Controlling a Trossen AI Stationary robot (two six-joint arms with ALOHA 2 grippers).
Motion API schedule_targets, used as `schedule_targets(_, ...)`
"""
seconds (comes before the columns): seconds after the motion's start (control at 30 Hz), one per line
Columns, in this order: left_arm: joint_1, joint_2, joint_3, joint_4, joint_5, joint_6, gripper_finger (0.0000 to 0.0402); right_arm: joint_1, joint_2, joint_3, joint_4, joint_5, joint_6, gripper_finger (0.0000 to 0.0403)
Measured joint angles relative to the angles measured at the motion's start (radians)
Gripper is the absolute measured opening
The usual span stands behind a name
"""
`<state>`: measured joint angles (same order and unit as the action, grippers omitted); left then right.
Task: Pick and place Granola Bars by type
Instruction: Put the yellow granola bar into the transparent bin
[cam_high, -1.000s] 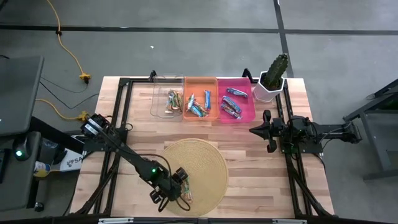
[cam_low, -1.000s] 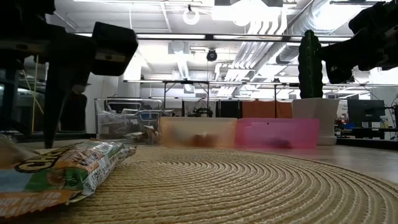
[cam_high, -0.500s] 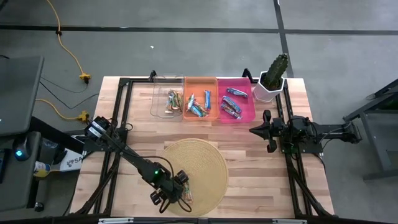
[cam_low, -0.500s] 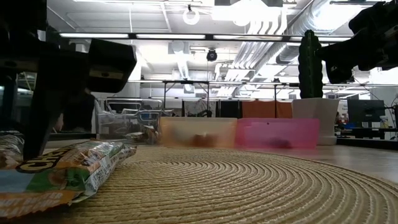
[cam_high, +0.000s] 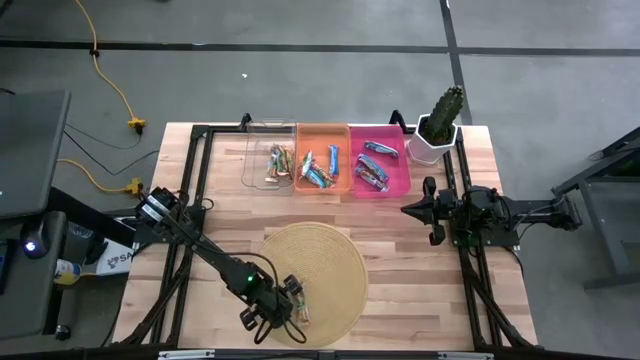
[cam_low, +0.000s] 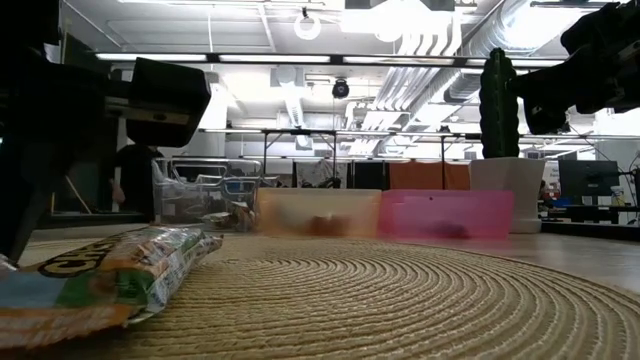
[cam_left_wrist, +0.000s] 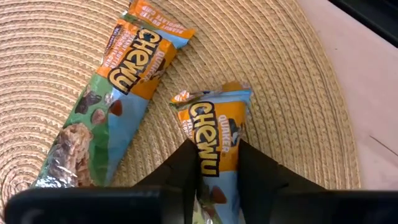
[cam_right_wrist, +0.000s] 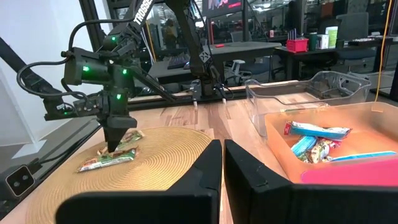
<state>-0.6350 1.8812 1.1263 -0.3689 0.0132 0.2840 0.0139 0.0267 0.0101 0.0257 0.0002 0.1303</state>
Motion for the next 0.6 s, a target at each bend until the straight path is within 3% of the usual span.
schedule_targets(0.4,0.002,-0.13,0.074,-0.265,-0.08,0.005,0.0074,0.0,0.0,0.0,0.0,0.0,0.0,0.0)
schedule_targets(0.6,0.034,-0.221,0.142,-0.288,-0.079,-0.072,0.0074,0.0,0.0,0.0,0.0,0.0,0.0,0.0)
